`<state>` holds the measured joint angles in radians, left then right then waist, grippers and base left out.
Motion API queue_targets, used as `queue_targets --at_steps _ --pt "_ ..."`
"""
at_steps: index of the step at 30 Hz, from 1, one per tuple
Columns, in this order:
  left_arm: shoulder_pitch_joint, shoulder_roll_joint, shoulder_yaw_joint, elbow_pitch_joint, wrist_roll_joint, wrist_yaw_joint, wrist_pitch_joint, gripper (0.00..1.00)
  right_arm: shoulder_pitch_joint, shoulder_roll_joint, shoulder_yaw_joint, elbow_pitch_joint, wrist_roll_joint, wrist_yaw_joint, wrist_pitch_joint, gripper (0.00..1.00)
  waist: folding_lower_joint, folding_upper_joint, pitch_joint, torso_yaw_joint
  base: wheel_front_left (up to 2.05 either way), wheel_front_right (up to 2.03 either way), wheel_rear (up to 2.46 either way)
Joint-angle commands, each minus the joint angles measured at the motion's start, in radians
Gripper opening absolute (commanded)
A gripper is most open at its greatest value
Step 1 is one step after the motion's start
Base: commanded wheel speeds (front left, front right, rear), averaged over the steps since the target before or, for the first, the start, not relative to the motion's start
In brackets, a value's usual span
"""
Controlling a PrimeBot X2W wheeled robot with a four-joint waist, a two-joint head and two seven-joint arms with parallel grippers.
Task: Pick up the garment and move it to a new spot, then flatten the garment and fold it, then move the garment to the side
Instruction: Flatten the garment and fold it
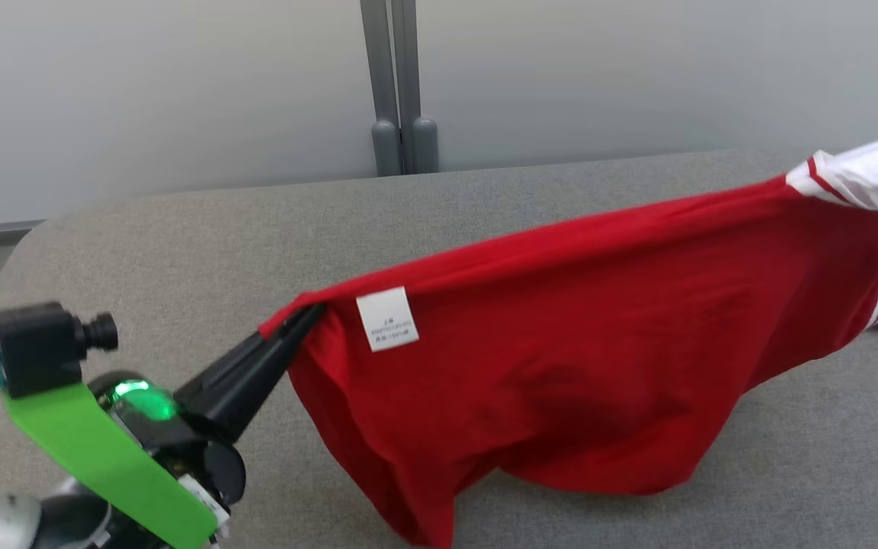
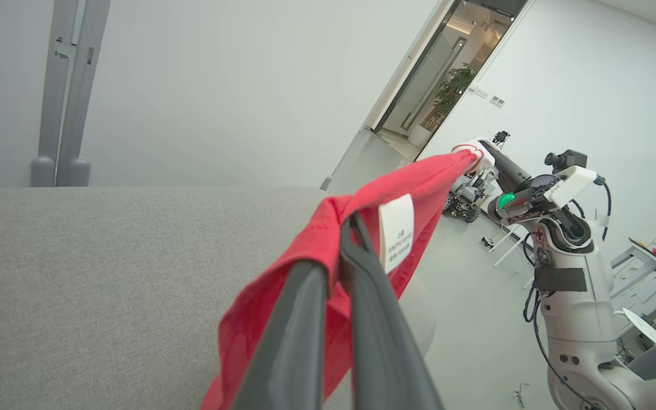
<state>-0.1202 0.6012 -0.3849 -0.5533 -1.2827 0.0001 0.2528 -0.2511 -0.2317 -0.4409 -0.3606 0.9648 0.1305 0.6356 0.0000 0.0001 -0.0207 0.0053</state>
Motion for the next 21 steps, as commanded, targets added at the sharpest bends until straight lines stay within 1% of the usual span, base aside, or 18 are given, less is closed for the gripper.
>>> queue_targets --at_steps 1,2,3,4,5,7,8,10,11,12,13,14,15,16,17,18,19,21 --pt "-0.064 0.013 0.02 -0.011 -0.043 0.023 0.037 0.0 -0.066 0.011 0.0 0.012 -0.033 0.0 0.03 0.0 0.0 -0.0001 0.046 -0.004 0.0 0.0 0.0" --pt "-0.118 0.017 0.04 -0.005 -0.072 0.046 0.067 0.0 -0.125 0.019 0.001 0.028 -0.073 0.0 0.048 0.0 0.0 -0.0001 0.078 -0.007 0.0 0.0 0.0" --pt "-0.171 0.019 0.052 0.009 -0.086 0.061 0.09 0.0 -0.179 0.028 0.007 0.048 -0.107 0.0 0.061 0.0 0.0 -0.0001 0.108 -0.008 0.0 0.0 0.0" --pt "-0.243 0.017 0.06 0.036 -0.099 0.077 0.118 0.0 -0.249 0.05 0.015 0.08 -0.145 0.0 0.073 0.0 0.0 -0.0001 0.149 -0.008 0.0 0.0 0.0" --pt "-0.308 0.015 0.062 0.07 -0.098 0.09 0.139 0.0 -0.311 0.067 0.015 0.113 -0.187 0.0 0.075 0.0 0.0 -0.0001 0.183 -0.006 0.0 0.0 0.0" --pt "-0.474 0.01 0.044 0.176 -0.037 0.099 0.176 0.0 -0.454 0.082 0.026 0.19 -0.292 0.0 0.066 0.0 0.0 -0.0001 0.257 0.003 0.0 0.0 0.0" --pt "-0.574 -0.005 0.029 0.248 -0.001 0.1 0.186 0.0 -0.548 0.084 0.02 0.23 -0.362 0.0 0.029 0.0 0.0 -0.0001 0.303 0.008 0.0 0.0 0.0" --pt "-0.759 -0.067 0.019 0.408 0.057 0.116 0.165 0.0 -0.714 0.107 0.013 0.328 -0.476 0.0 -0.038 0.0 0.0 -0.0001 0.386 0.015 0.0 0.0 0.0" --pt "-0.843 -0.083 0.017 0.473 0.102 0.114 0.141 0.0 -0.785 0.118 -0.003 0.369 -0.52 -0.001 -0.077 0.0 0.0 -0.0001 0.421 0.018 0.0 0.0 0.0" --pt "-0.943 -0.116 0.026 0.563 0.146 0.122 0.09 0.0 -0.874 0.129 -0.014 0.425 -0.573 -0.001 -0.127 0.0 0.0 -0.0001 0.458 0.02 0.0 0.0 0.0" --pt "-1.011 -0.144 0.02 0.639 0.175 0.119 0.06 0.0 -0.939 0.14 -0.017 0.473 -0.609 -0.001 -0.171 0.0 0.0 -0.0001 0.482 0.019 0.0 0.0 0.0" --pt "-1.089 -0.164 0.009 0.714 0.23 0.097 0.011 0.0 -1.014 0.149 -0.034 0.53 -0.645 -0.001 -0.234 0.0 0.0 -0.0001 0.506 0.016 0.0 0.0 0.0" --pt "-1.142 -0.18 0.013 0.783 0.261 0.09 -0.043 0.0 -1.056 0.156 -0.035 0.571 -0.669 -0.001 -0.281 0.0 0.0 -0.0001 0.516 0.01 0.0 0.0 0.0" --pt "-1.193 -0.198 0.014 0.853 0.281 0.07 -0.088 0.0 -1.103 0.166 -0.035 0.627 -0.689 -0.002 -0.337 0.0 0.0 -0.0001 0.526 -0.002 0.0 0.0 0.0" --pt "-1.233 -0.204 0.012 0.9 0.304 0.046 -0.125 0.0 -1.142 0.168 -0.043 0.666 -0.696 -0.002 -0.378 0.0 0.0 -0.0001 0.537 -0.011 0.0 0.0 0.0" --pt "-1.282 -0.209 0.022 0.961 0.329 0.035 -0.173 0.0 -1.189 0.169 -0.04 0.709 -0.695 -0.002 -0.423 0.0 0.0 -0.0001 0.554 -0.018 0.0 0.0 0.0" --pt "-1.312 -0.212 0.017 0.996 0.343 0.019 -0.196 0.0 -1.22 0.171 -0.033 0.738 -0.676 -0.002 -0.452 0.0 0.0 -0.0001 0.569 -0.022 0.0 0.0 0.0" --pt "-1.338 -0.223 0.002 1.08 0.367 -0.031 -0.259 0.0 -1.225 0.174 0.015 0.809 -0.611 -0.002 -0.509 0.0 0.0 -0.0001 0.588 -0.021 0.0 0.0 0.0"
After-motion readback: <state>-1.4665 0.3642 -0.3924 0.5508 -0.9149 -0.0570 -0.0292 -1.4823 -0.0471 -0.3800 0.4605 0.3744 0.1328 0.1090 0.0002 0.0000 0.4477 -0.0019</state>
